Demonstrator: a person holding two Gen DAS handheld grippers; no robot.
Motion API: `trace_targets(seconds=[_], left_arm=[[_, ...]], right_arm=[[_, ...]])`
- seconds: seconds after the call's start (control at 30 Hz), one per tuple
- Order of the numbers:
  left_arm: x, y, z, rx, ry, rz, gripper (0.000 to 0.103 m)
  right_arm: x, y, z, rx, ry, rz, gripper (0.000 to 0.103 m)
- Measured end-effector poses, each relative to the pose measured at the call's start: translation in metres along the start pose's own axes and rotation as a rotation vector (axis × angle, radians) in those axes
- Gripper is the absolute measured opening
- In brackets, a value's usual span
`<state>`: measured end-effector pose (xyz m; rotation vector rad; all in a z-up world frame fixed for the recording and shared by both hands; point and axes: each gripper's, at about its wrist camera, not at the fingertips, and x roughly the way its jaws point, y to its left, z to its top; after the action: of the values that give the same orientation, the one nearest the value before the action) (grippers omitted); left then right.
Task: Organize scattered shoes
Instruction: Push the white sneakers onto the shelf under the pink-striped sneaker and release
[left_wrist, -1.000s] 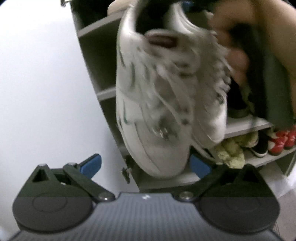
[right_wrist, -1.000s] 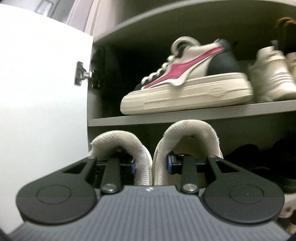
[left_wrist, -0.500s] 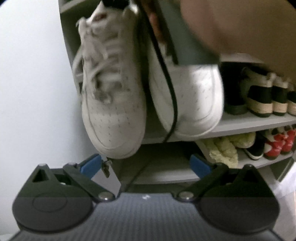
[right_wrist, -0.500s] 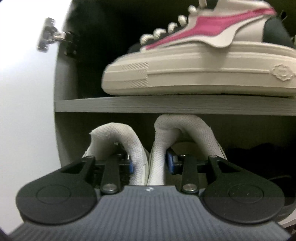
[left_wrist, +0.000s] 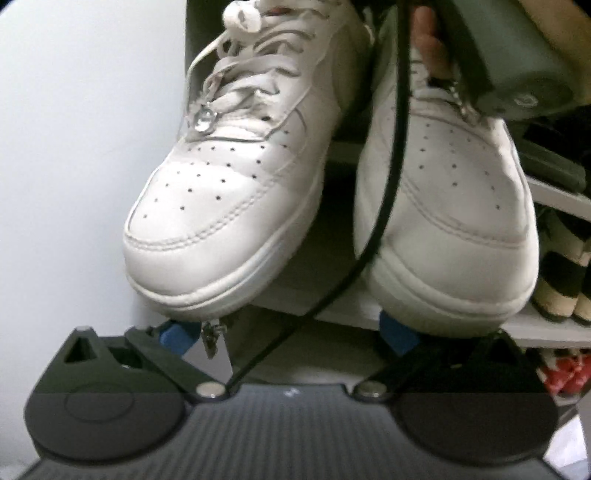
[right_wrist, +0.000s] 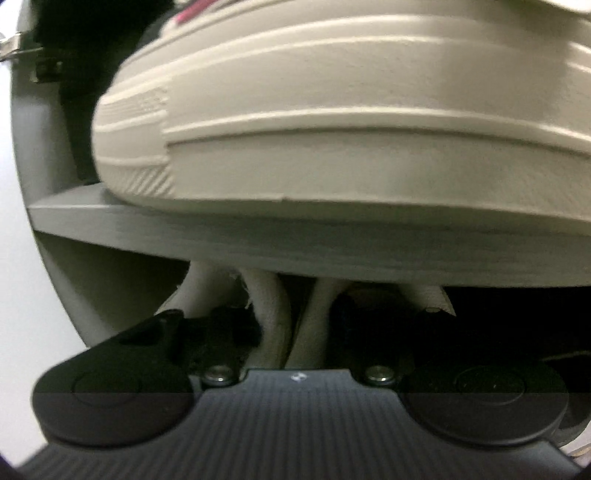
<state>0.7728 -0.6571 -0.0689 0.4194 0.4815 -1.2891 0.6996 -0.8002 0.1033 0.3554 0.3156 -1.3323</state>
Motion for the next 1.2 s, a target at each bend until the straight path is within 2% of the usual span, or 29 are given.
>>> trace_targets(seconds=[0.1,0.17,0.23,0.27,0.3,0.33,0.37,0.47,0.53,0.6,0.67,0.77,0.83,0.9,1.0,1.1,1.2], left_arm=[[-0.007,0.002,0.002,0.016,-0.012,0.019,0.102],[-0.015,-0.001,0.003,0.048,-0.054,0.037,0.102],[-0.025,-0.004,0.003,0.096,-0.112,0.043,0.102],[-0.033,-0.005,0.005,0.113,-0.156,0.031,0.102],[-0.039,-0.005,0.007,0.109,-0.195,0.025,0.102],[-0.045,-0.004,0.009,0.106,-0.234,0.019,0.103],[-0.050,-0.002,0.013,0.109,-0.265,0.024,0.103],[-0.045,0.011,0.023,0.042,-0.205,-0.034,0.103],[-0.046,0.012,0.024,0.047,-0.200,-0.033,0.103],[-0.047,0.012,0.024,0.053,-0.199,-0.036,0.102],[-0.048,0.015,0.024,0.051,-0.195,-0.043,0.102],[-0.051,0.021,0.024,0.052,-0.191,-0.046,0.102],[-0.044,0.015,0.025,0.055,-0.187,-0.049,0.102],[-0.036,0.005,0.025,0.058,-0.179,-0.052,0.102],[-0.030,0.002,0.025,0.073,-0.172,-0.047,0.101],[-0.038,0.009,0.025,0.080,-0.166,-0.047,0.101],[-0.036,0.013,0.022,0.082,-0.168,-0.051,0.101]], right_arm=[[-0.002,-0.001,0.000,0.000,0.014,0.005,0.043],[-0.006,-0.005,0.000,0.006,0.024,0.024,0.045],[-0.015,-0.010,0.001,0.009,0.021,0.064,0.056],[-0.020,-0.010,0.000,-0.006,0.009,0.068,0.064],[-0.025,-0.009,-0.001,-0.021,-0.003,0.073,0.080],[-0.029,-0.008,-0.002,-0.036,-0.015,0.078,0.082],[-0.035,-0.007,-0.003,-0.052,-0.031,0.078,0.083],[-0.053,-0.010,-0.008,-0.085,-0.066,0.073,0.084],[-0.062,-0.012,-0.014,-0.103,-0.070,0.087,0.084],[-0.086,-0.020,-0.030,-0.130,-0.103,0.105,0.084],[-0.111,-0.030,-0.045,-0.107,-0.175,0.129,0.084],[-0.135,-0.041,-0.066,-0.096,-0.199,0.159,0.084],[-0.140,-0.056,-0.080,-0.060,-0.177,0.171,0.084],[-0.140,-0.076,-0.092,-0.003,-0.117,0.192,0.084],[-0.136,-0.096,-0.114,0.123,-0.037,0.269,0.084],[-0.147,-0.113,-0.132,0.229,-0.030,0.334,0.084],[-0.145,-0.111,-0.129,0.225,-0.009,0.373,0.084]])
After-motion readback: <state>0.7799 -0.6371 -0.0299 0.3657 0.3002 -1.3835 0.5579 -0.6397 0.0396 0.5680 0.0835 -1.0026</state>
